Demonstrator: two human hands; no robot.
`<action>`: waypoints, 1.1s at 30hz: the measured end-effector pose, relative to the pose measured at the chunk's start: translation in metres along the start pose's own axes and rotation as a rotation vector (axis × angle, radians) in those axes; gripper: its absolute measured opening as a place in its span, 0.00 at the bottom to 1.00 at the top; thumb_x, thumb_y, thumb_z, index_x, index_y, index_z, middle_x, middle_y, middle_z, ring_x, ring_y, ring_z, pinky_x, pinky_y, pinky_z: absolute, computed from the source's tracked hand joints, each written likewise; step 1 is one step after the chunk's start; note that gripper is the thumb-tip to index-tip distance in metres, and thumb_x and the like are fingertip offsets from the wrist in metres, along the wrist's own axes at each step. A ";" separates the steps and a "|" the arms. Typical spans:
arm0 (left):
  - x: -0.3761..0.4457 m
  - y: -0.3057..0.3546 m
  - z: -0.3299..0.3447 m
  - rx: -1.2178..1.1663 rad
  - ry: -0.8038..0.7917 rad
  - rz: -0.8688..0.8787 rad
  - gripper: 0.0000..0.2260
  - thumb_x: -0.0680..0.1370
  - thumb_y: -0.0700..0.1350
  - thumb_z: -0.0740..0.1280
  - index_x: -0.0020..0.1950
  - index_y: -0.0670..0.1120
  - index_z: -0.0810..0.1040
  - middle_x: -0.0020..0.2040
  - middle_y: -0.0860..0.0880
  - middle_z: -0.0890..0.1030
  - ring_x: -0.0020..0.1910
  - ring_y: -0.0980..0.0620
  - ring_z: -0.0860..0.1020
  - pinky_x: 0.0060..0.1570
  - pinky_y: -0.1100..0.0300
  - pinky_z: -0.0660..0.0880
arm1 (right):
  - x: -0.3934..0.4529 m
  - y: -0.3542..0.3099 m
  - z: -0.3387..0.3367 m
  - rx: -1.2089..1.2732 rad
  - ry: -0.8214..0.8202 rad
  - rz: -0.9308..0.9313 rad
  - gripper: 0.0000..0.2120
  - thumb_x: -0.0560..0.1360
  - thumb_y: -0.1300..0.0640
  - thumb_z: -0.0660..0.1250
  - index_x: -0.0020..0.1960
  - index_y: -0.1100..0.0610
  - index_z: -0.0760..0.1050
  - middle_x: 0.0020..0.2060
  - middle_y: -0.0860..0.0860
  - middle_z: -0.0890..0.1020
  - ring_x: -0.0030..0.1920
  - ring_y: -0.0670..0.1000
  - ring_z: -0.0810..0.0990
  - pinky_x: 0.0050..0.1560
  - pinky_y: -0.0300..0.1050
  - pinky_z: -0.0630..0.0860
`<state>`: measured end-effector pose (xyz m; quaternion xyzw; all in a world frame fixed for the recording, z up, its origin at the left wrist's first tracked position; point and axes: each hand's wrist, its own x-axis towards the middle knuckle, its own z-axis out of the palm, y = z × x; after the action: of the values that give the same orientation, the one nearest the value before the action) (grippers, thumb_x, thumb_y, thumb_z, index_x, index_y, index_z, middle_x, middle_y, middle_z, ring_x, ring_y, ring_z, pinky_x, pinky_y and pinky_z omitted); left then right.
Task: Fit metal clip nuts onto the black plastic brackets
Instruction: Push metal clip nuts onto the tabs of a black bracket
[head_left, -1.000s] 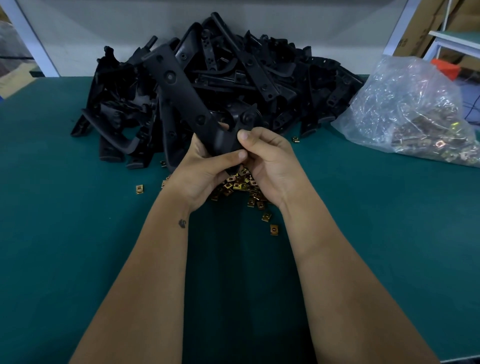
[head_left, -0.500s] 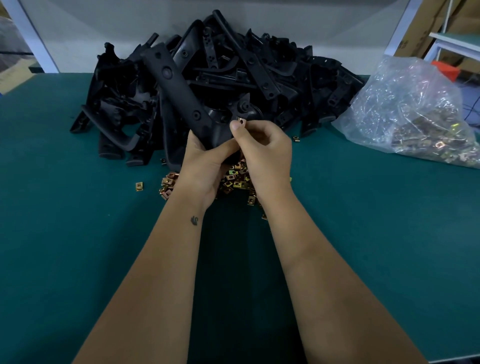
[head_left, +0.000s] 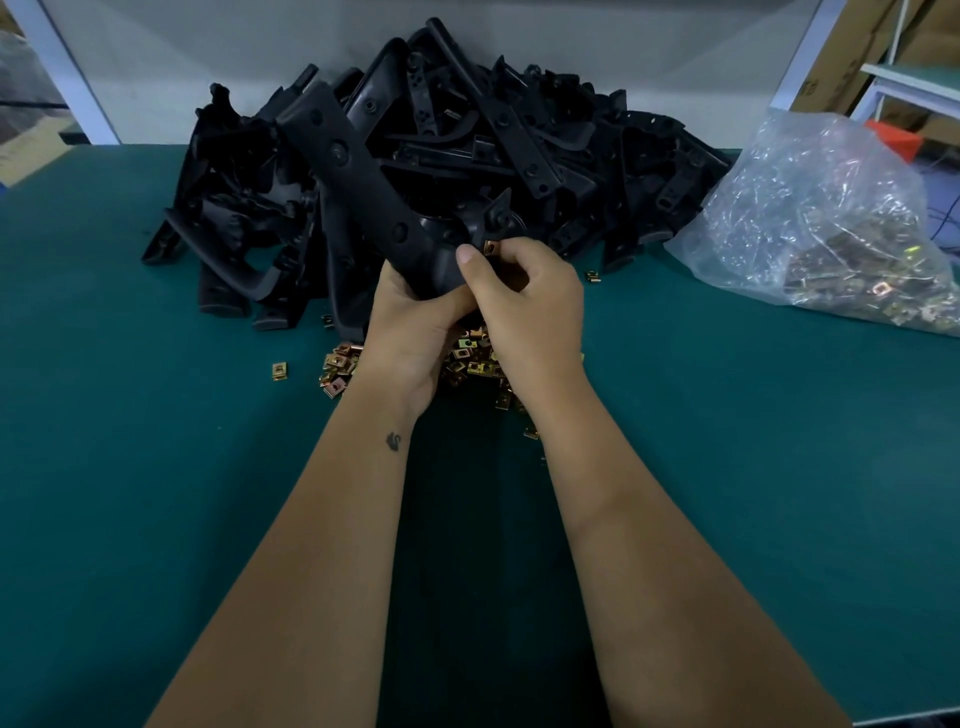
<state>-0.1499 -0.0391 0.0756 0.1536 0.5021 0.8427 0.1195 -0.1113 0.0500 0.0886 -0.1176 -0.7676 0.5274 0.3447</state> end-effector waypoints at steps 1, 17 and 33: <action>0.000 0.001 -0.001 -0.015 0.018 0.004 0.20 0.74 0.30 0.71 0.62 0.44 0.76 0.55 0.44 0.85 0.56 0.46 0.83 0.53 0.55 0.80 | 0.000 0.000 0.000 0.029 -0.034 0.007 0.06 0.77 0.52 0.69 0.47 0.54 0.81 0.45 0.47 0.82 0.47 0.43 0.79 0.50 0.38 0.76; 0.005 0.011 -0.018 -0.307 0.229 0.003 0.16 0.76 0.41 0.72 0.61 0.48 0.74 0.47 0.52 0.84 0.43 0.55 0.83 0.43 0.60 0.78 | -0.005 0.014 0.006 -0.858 -0.402 -0.207 0.14 0.77 0.54 0.65 0.60 0.55 0.80 0.51 0.54 0.75 0.56 0.56 0.71 0.49 0.47 0.68; 0.004 0.010 -0.014 -0.279 0.228 -0.018 0.14 0.76 0.40 0.72 0.59 0.50 0.75 0.50 0.52 0.85 0.46 0.54 0.84 0.43 0.61 0.78 | -0.003 0.014 0.006 -0.520 -0.237 -0.129 0.09 0.80 0.59 0.62 0.55 0.57 0.80 0.48 0.51 0.82 0.49 0.52 0.79 0.48 0.49 0.76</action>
<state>-0.1590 -0.0533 0.0784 0.0343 0.3917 0.9151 0.0897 -0.1157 0.0497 0.0740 -0.0906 -0.9179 0.3000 0.2434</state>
